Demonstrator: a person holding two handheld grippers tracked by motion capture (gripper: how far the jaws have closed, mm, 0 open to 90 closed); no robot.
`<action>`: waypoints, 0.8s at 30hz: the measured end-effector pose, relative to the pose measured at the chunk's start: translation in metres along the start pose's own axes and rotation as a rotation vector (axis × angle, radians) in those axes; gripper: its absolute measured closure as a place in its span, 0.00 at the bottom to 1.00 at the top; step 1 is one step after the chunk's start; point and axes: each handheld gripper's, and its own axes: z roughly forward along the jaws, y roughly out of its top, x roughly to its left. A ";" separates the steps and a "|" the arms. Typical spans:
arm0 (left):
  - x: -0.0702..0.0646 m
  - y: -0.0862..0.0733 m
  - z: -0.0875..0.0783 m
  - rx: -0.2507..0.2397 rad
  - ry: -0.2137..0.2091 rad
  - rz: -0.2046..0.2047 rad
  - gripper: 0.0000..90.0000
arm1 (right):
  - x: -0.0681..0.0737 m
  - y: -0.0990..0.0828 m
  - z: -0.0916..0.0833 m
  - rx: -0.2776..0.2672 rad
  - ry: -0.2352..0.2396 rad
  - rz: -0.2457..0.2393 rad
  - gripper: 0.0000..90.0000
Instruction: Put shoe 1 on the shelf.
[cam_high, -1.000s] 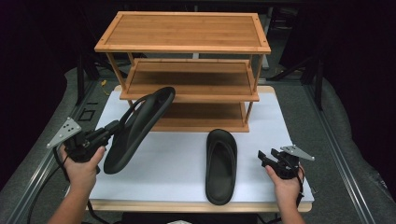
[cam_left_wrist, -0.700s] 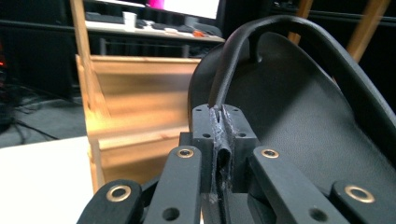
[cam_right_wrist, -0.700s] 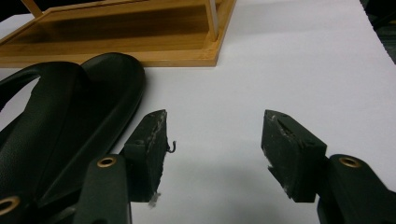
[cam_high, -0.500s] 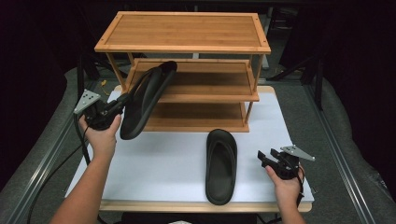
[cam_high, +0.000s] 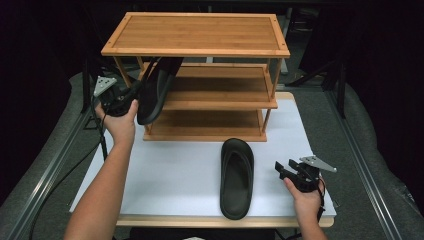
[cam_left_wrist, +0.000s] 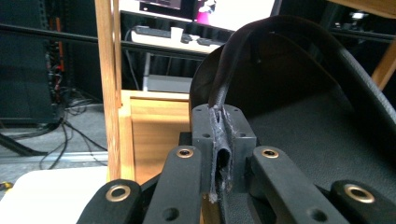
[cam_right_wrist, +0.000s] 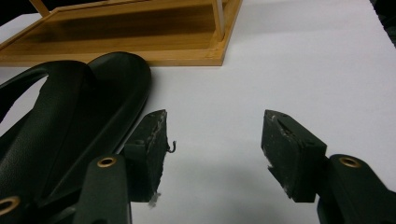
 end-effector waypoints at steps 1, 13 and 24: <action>0.000 0.001 0.005 -0.001 0.005 -0.008 0.94 | 0.000 0.000 0.000 0.000 0.000 0.000 0.45; -0.008 0.003 0.038 0.010 0.108 -0.006 0.94 | -0.001 0.000 0.001 0.003 0.009 0.003 0.45; -0.020 -0.002 0.057 0.055 0.166 0.006 0.93 | -0.001 0.000 0.002 0.005 0.017 0.004 0.45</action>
